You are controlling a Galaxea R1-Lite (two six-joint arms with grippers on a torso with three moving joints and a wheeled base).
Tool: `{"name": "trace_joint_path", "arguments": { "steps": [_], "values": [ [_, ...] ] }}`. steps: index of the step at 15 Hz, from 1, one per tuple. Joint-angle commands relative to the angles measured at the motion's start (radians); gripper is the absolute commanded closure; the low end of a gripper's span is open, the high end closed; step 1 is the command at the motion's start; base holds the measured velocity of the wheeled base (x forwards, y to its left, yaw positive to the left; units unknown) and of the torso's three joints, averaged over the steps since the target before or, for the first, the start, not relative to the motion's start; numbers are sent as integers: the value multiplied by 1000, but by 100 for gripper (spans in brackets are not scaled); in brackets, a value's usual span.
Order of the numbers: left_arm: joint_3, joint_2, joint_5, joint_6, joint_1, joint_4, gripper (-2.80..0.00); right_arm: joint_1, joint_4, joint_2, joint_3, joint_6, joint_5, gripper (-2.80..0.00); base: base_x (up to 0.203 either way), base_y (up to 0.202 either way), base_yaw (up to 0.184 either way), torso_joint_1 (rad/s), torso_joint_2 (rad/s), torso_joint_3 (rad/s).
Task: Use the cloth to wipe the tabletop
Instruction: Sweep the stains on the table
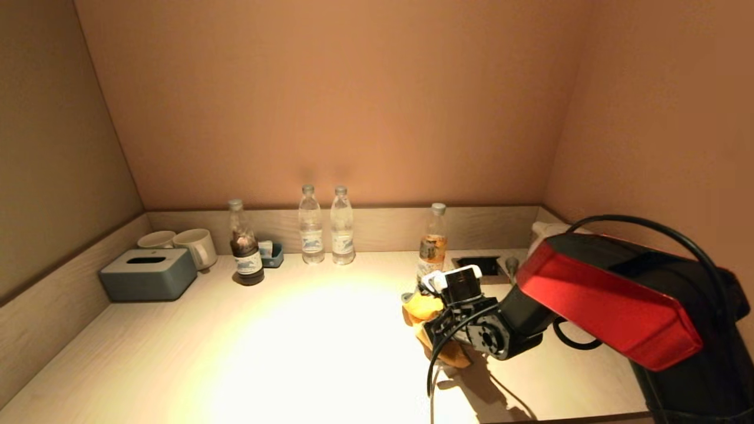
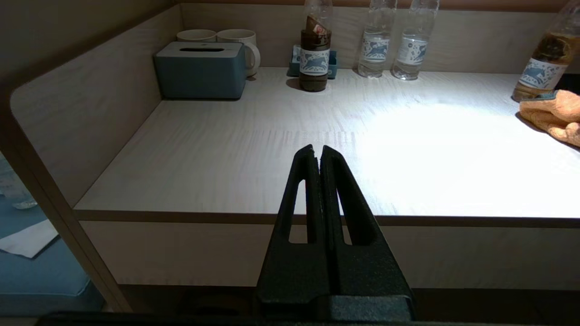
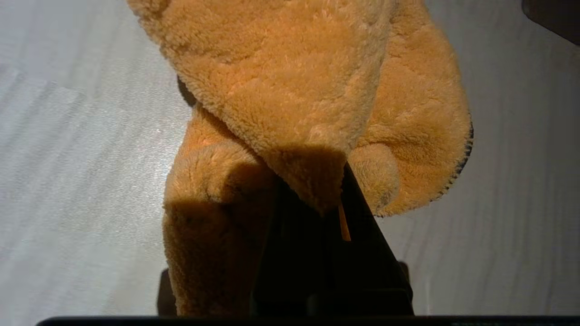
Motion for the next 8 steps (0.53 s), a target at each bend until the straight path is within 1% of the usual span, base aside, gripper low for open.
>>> {"name": "trace_joint_path", "arguments": {
  "steps": [1, 4, 8],
  "values": [
    [0, 0, 0, 0, 1, 0, 0, -63, -10, -33, 11, -3, 5, 0, 0, 0, 0, 0, 0, 0],
    [0, 0, 0, 0, 1, 0, 0, -157, -13, -84, 54, -17, 11, 0, 0, 0, 0, 0, 0, 0],
    [0, 0, 0, 0, 1, 0, 0, -186, -49, -144, 100, -22, 13, 0, 0, 0, 0, 0, 0, 0]
  ]
}}
